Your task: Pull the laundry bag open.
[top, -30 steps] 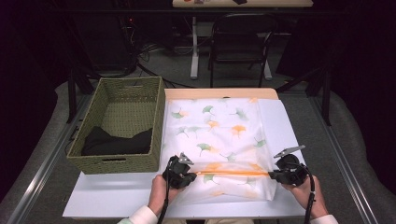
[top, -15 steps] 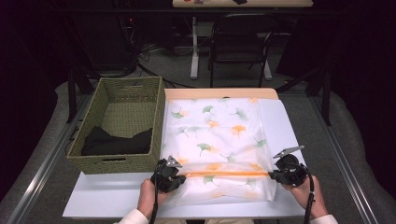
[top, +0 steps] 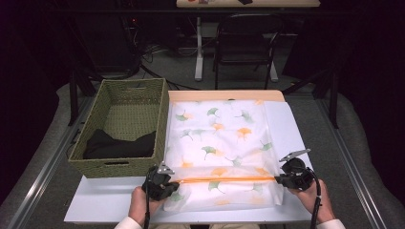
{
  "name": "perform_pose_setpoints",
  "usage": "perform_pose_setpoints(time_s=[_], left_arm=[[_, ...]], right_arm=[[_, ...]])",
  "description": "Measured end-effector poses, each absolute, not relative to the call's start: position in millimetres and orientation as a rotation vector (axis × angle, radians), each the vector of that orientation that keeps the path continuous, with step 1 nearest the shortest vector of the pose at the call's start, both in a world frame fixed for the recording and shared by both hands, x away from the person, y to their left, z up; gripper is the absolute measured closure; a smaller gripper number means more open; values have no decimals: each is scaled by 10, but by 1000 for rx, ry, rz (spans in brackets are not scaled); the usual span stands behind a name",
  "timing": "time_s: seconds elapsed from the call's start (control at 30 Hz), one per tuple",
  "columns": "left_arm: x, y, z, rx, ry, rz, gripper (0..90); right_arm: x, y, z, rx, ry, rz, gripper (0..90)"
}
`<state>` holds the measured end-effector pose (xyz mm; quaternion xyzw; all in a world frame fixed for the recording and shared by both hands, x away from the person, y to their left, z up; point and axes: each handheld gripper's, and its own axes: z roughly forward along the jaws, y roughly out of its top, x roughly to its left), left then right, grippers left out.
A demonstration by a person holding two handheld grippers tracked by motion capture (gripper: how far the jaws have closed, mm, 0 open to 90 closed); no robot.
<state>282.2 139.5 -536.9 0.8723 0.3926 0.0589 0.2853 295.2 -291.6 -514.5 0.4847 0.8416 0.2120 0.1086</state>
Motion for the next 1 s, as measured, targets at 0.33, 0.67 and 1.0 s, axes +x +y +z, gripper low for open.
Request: perform_pose_setpoints(time_s=[0.33, 0.67, 1.0], left_arm=[[2760, 1551, -5353, 2339, 1068, 166, 897], [2727, 1686, -5354, 2357, 1099, 176, 897], [2725, 1782, -5334, 2380, 1121, 223, 897]], right_arm=[[2961, -2917, -5170, 1422, 2478, 612, 849], [2953, -2919, -5178, 1433, 2476, 612, 849], [2933, -2920, -5176, 1428, 2484, 623, 849]])
